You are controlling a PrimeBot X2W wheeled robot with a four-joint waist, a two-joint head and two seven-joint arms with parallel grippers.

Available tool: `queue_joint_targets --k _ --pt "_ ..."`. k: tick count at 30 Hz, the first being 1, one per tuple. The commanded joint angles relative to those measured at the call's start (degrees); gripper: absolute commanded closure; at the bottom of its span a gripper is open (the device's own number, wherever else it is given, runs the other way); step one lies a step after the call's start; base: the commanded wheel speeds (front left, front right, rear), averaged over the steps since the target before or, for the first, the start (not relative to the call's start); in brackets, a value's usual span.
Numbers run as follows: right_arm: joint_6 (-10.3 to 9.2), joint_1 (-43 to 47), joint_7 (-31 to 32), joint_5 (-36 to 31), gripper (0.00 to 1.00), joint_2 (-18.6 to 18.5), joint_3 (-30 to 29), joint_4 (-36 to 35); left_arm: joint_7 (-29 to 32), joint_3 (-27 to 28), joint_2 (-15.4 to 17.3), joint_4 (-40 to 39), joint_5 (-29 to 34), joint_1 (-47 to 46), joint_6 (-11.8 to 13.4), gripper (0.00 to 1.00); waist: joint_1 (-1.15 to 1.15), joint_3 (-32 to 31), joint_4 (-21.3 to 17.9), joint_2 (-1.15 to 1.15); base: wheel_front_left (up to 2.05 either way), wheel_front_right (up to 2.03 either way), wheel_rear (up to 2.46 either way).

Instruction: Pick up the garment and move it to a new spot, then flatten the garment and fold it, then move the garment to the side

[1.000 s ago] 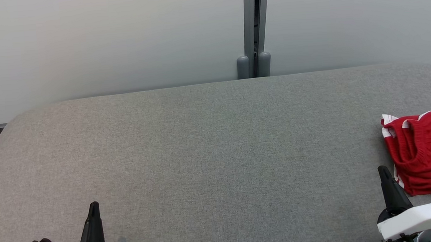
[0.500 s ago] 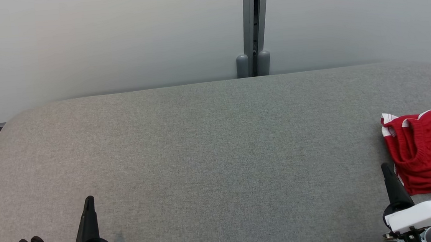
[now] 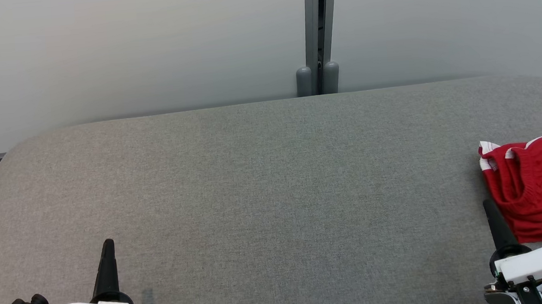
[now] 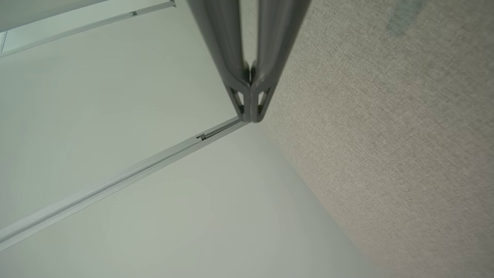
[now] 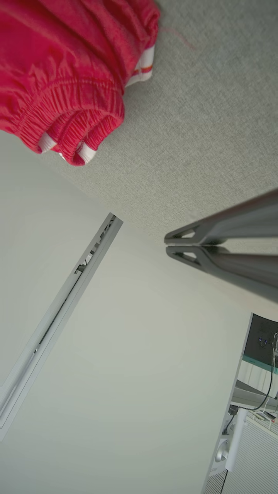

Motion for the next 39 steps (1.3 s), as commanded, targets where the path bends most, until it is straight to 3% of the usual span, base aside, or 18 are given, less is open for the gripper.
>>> queue_joint_targets --k 1,39 --pt "0.02 -1.13 0.54 1.81 1.00 -0.22 -0.57 -0.96 0.40 0.47 0.39 -0.74 -1.70 -2.04 -0.34 1.00 0.00 0.03 -0.01 0.00 0.00 0.00 0.00" --pt "0.02 -1.90 5.62 19.21 1.00 0.70 -3.56 -2.22 5.44 2.12 0.53 -1.46 -19.47 -4.01 -1.00 1.00 0.00 0.72 -0.30 0.00 0.00 0.00 0.00"
